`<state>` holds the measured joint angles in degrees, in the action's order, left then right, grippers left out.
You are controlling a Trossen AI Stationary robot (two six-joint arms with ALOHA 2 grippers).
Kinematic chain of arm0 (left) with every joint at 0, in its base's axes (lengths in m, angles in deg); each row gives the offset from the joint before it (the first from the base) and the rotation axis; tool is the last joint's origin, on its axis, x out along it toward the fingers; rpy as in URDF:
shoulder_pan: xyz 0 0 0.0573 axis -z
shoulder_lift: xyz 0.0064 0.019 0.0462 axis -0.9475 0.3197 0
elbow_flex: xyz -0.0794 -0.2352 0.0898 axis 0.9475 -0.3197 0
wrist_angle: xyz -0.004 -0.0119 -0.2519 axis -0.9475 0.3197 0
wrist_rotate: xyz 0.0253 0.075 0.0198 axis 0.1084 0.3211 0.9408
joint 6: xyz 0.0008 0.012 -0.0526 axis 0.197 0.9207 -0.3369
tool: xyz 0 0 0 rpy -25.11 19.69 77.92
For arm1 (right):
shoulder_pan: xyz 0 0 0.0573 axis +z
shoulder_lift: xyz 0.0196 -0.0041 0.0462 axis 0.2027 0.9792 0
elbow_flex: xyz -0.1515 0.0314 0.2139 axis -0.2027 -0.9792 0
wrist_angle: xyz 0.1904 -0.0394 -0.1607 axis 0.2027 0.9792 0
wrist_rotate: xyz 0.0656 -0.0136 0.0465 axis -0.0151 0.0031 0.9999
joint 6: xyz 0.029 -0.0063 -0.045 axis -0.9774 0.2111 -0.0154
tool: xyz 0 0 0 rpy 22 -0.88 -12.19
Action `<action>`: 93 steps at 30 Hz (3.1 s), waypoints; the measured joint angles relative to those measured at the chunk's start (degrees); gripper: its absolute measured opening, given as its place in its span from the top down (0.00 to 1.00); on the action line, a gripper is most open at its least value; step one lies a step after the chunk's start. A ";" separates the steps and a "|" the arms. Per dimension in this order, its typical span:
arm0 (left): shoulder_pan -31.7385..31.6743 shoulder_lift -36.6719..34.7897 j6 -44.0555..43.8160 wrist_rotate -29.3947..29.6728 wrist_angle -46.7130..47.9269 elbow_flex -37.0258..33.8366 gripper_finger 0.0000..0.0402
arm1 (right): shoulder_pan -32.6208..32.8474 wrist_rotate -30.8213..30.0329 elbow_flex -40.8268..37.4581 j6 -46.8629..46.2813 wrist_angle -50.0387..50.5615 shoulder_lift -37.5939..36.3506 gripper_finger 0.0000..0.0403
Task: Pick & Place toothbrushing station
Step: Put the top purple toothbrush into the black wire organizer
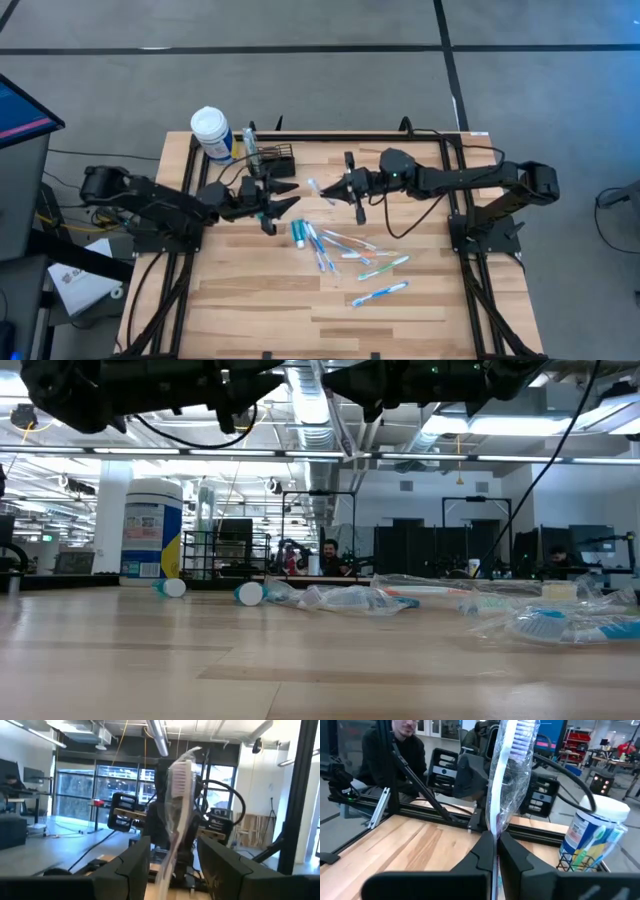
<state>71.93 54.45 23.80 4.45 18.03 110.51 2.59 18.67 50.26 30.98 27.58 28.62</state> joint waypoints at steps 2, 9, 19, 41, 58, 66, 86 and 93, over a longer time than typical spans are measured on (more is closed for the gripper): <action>0.00 1.68 2.32 -0.02 -0.21 1.66 0.61 | 0.02 0.00 0.00 0.00 -0.15 0.00 0.99; 0.00 4.93 10.62 0.15 -0.16 5.07 0.61 | -0.02 0.00 0.00 0.44 -0.15 0.00 0.99; -0.35 5.06 11.07 0.33 0.21 5.90 0.53 | 0.08 0.00 0.00 0.63 -0.19 0.00 0.99; -0.66 11.31 10.61 0.09 -0.04 13.73 0.49 | 0.08 0.00 0.02 0.52 -0.53 0.00 0.99; -0.66 11.16 7.52 -1.26 1.15 13.69 0.84 | 0.08 0.00 0.02 0.44 -0.41 0.00 0.95; -0.66 11.16 6.59 -3.43 1.38 13.67 0.96 | -0.20 0.00 0.04 0.42 -0.41 0.00 0.85; -1.09 -4.03 6.04 -0.24 18.56 7.44 0.97 | -1.64 0.22 0.09 -2.43 4.30 -0.04 0.53; -1.09 -11.63 6.11 8.64 25.01 3.68 0.97 | -1.40 0.02 0.07 -2.54 5.66 -0.04 0.49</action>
<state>70.84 42.82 29.90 13.09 43.04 114.18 1.19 18.69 50.33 28.45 33.25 28.57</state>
